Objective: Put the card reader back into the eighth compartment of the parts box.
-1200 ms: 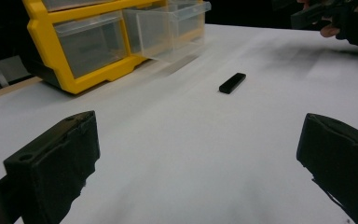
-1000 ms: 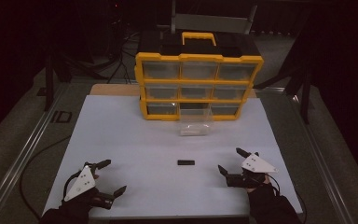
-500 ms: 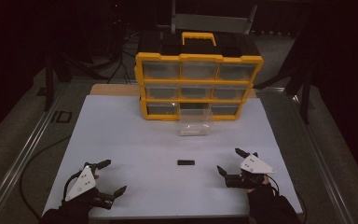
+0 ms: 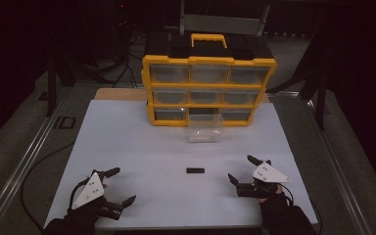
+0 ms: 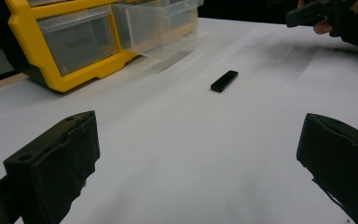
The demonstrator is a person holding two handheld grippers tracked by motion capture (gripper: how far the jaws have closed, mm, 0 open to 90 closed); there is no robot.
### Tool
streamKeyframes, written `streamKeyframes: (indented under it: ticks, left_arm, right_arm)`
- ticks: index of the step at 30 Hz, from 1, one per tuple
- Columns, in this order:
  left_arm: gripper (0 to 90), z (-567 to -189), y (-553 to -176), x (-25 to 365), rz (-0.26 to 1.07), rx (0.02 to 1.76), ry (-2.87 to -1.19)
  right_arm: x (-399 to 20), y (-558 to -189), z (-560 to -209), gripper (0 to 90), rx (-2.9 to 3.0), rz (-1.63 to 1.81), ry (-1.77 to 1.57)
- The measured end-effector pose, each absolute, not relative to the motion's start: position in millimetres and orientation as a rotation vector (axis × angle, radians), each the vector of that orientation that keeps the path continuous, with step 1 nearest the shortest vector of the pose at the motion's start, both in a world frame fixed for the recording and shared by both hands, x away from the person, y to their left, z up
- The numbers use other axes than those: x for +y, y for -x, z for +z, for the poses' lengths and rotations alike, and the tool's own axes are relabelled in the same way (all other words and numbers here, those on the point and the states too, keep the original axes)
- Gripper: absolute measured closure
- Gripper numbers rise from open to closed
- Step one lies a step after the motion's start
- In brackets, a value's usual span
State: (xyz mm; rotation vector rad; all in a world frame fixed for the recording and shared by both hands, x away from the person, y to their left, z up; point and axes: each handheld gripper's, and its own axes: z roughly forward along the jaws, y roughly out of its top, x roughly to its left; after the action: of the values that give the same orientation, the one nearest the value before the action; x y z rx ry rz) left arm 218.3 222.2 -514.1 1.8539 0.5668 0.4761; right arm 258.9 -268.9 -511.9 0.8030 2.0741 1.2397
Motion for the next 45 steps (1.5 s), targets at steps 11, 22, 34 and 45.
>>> streamKeyframes:
  ticks: [11, 22, 34, 45]
  left_arm:
    - [0.0, -487.2, -226.3, 216.1, 0.469, 0.541, -1.851]
    - [0.0, -464.4, -236.7, 193.6, 0.434, 0.465, -1.908]
    - [0.0, -467.8, -251.4, 166.3, 0.359, 0.43, -1.933]
    - [0.0, -472.8, -263.1, 142.9, 0.316, 0.407, -1.95]
  right_arm:
    - [-268.5, -257.4, -509.9, 8.0, 2.065, 1.244, -0.8]
    - [-268.8, -257.4, -508.9, 8.0, 2.059, 1.25, -0.795]
    - [-269.2, -257.0, -508.4, 8.0, 2.059, 1.262, -0.792]
    - [-269.6, -257.0, -508.3, 8.0, 2.06, 1.273, -0.793]
